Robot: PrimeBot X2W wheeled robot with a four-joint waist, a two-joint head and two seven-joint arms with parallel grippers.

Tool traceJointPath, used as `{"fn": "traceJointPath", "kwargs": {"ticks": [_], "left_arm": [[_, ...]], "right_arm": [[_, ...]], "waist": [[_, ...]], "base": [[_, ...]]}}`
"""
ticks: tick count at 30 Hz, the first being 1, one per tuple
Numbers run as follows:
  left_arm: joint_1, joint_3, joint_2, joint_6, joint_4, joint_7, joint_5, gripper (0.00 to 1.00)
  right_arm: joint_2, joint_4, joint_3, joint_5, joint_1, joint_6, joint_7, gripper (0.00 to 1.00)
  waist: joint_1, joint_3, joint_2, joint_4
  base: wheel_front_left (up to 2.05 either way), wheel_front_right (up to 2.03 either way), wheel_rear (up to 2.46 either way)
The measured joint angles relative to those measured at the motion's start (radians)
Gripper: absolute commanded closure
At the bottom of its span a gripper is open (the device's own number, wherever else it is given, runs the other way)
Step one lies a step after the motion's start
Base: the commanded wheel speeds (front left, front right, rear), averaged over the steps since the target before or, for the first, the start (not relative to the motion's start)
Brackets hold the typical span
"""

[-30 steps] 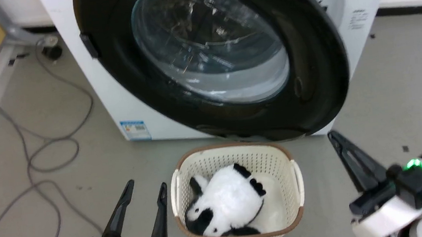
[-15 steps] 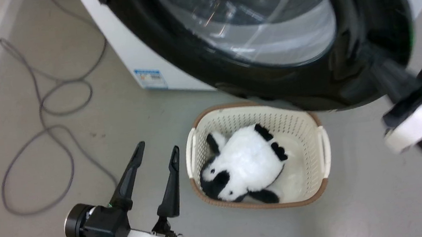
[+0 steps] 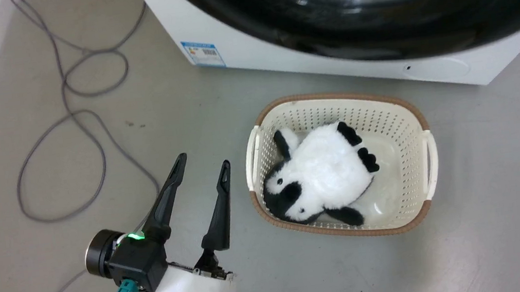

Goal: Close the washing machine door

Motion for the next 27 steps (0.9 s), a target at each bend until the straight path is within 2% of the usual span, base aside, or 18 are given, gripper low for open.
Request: {"fn": "traceJointPath", "kwargs": {"ticks": [6, 15, 22, 27], "left_arm": [[-0.017, -0.001, -0.006, 0.000, 0.000, 0.000, -0.003, 0.00], [-0.029, 0.006, -0.013, 0.000, 0.006, 0.000, -0.007, 0.00], [-0.026, 0.024, -0.015, 0.000, 0.024, 0.000, -0.009, 0.00], [0.004, 0.061, -0.016, 0.000, 0.050, 0.000, -0.008, 0.00]], "right_arm": [[-0.001, 0.087, -0.044, 0.000, -0.108, 0.000, 0.017, 1.00], [0.057, 0.195, -0.060, -0.034, -0.170, 0.016, -0.009, 1.00], [0.071, 0.251, -0.050, -0.047, -0.164, 0.008, -0.072, 1.00], [0.091, 0.232, -0.047, -0.044, -0.100, -0.001, -0.111, 1.00]], "waist": [[0.0000, 0.031, 0.0000, 0.013], [0.0000, 0.052, 0.0000, 0.014], [-0.0001, -0.005, 0.0000, -0.004], [-0.0001, -0.076, 0.0000, -0.033]], "base": [[0.00, 0.00, 0.00], [0.00, 0.00, 0.00], [0.00, 0.00, 0.00], [0.00, 0.00, 0.00]]}}
